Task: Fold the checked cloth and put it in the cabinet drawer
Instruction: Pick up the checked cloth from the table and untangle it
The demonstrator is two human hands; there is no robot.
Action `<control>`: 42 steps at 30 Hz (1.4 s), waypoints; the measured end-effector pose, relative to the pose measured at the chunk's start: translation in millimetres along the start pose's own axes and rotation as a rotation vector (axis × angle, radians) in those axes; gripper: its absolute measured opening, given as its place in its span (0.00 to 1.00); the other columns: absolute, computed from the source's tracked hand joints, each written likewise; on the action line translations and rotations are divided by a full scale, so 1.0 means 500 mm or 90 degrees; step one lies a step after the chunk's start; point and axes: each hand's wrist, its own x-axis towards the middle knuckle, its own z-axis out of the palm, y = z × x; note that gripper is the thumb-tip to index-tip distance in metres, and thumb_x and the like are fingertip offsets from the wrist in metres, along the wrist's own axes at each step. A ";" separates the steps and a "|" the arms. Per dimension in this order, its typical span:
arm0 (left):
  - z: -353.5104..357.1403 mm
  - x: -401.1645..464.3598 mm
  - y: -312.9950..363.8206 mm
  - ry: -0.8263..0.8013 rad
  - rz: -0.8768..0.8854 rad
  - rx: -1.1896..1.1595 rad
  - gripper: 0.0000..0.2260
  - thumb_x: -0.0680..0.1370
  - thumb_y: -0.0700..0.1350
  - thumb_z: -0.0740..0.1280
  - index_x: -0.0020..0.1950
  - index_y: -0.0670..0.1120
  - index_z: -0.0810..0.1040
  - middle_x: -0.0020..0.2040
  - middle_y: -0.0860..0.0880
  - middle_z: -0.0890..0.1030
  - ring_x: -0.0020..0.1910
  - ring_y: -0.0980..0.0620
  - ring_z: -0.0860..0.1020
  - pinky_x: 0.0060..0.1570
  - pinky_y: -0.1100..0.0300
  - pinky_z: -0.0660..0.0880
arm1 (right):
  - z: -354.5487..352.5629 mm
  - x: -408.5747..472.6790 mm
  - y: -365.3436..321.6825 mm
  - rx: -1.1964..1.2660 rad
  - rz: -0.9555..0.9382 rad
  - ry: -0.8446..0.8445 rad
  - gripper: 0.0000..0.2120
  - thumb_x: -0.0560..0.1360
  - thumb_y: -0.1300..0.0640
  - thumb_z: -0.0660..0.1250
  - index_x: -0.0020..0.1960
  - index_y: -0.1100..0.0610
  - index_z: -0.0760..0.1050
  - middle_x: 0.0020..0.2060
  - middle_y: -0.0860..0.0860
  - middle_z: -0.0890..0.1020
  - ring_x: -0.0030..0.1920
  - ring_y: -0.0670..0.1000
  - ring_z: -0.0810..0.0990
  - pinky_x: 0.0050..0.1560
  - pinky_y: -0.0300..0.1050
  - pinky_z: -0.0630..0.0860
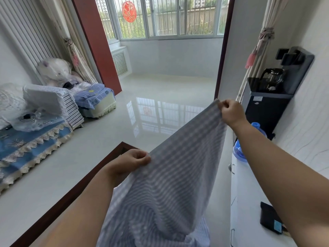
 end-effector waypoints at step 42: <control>0.040 0.073 -0.084 0.199 0.054 0.401 0.15 0.69 0.53 0.76 0.46 0.52 0.72 0.49 0.53 0.76 0.49 0.52 0.75 0.50 0.57 0.73 | 0.106 -0.120 -0.035 -0.141 -0.069 -0.299 0.08 0.74 0.52 0.68 0.39 0.51 0.71 0.35 0.45 0.74 0.39 0.48 0.73 0.34 0.39 0.66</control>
